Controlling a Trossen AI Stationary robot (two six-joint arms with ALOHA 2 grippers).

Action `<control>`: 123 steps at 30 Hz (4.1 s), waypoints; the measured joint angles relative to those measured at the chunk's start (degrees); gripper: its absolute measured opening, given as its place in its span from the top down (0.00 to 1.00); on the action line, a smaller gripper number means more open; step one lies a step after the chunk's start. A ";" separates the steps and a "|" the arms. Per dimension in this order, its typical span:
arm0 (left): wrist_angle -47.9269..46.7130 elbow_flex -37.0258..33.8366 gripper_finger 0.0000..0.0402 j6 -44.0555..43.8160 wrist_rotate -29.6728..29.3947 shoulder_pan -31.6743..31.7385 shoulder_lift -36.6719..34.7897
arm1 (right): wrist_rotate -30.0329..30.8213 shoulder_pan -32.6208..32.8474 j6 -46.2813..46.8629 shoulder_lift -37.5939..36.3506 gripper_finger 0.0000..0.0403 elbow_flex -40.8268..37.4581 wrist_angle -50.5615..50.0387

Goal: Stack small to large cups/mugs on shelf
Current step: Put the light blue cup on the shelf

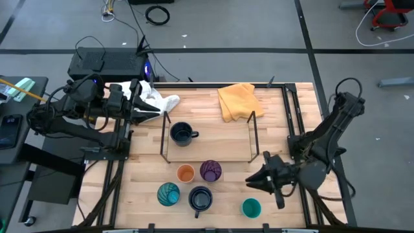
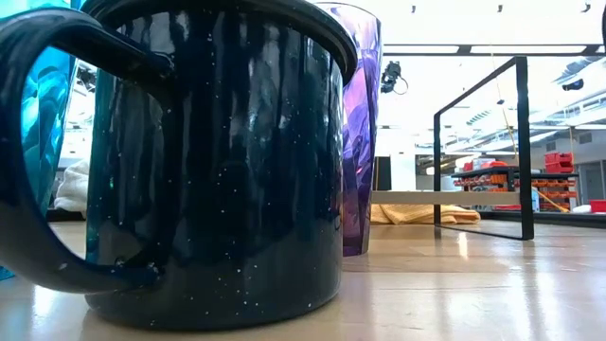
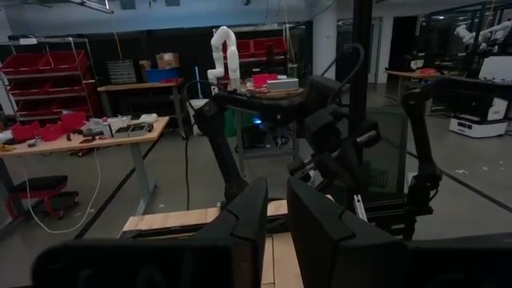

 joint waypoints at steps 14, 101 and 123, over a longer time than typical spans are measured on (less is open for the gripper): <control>-0.15 0.00 0.84 0.20 0.04 0.00 0.00 | -34.08 -2.26 18.58 11.05 0.76 8.75 -25.78; -0.57 -0.02 0.83 3.13 1.29 -0.02 -0.01 | -35.46 -13.13 11.96 21.46 0.99 11.26 -38.80; -0.39 -0.02 0.84 3.06 1.30 -0.02 -0.49 | -23.17 -26.62 -7.46 20.93 0.99 32.95 -64.83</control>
